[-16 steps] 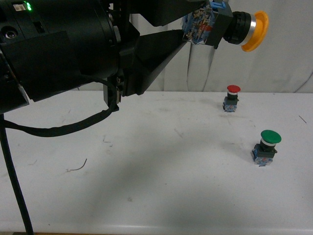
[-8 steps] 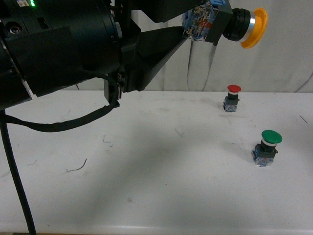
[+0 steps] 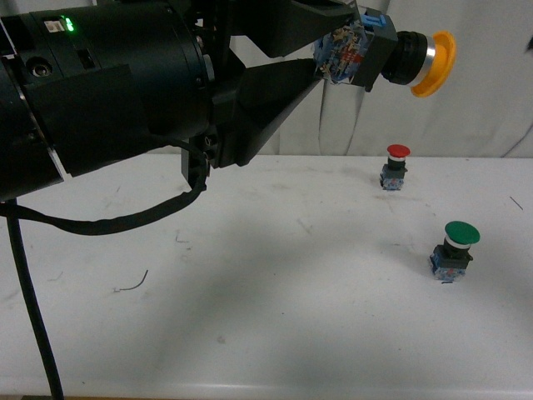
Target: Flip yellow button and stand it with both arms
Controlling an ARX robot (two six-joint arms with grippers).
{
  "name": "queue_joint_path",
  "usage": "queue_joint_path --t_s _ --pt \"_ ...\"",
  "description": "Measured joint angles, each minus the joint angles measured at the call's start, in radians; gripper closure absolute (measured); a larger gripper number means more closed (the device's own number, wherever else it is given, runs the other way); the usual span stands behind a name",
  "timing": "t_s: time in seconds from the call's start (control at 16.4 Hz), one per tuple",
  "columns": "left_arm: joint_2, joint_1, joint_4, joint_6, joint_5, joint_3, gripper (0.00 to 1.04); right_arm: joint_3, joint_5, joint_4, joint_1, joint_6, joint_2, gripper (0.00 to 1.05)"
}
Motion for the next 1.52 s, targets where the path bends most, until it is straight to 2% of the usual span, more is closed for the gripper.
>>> queue_joint_path --t_s 0.18,0.43,0.61,0.79,1.03,1.4,1.52 --pt "0.0 0.0 -0.001 0.0 0.002 0.0 0.75 0.012 -0.006 -0.007 0.019 0.386 0.113 0.07" --pt "0.0 -0.001 -0.005 0.001 0.006 0.0 0.75 0.124 0.019 0.0 0.063 0.633 0.167 0.07" --pt "0.0 0.002 -0.006 0.001 0.006 0.0 0.75 0.202 0.021 0.0 0.109 0.675 0.229 0.07" --pt "0.0 0.003 -0.009 0.001 0.006 0.0 0.75 0.206 -0.055 -0.005 0.182 0.684 0.253 0.07" --pt "0.0 0.01 -0.005 0.005 0.008 0.0 0.75 0.197 -0.06 -0.002 0.185 0.707 0.245 0.08" --pt "0.0 0.018 -0.002 0.0 0.017 0.0 0.75 0.191 -0.053 -0.005 0.172 0.713 0.237 0.66" --pt "0.0 0.018 -0.002 0.0 0.018 0.0 0.75 0.191 -0.053 -0.004 0.172 0.723 0.237 0.69"
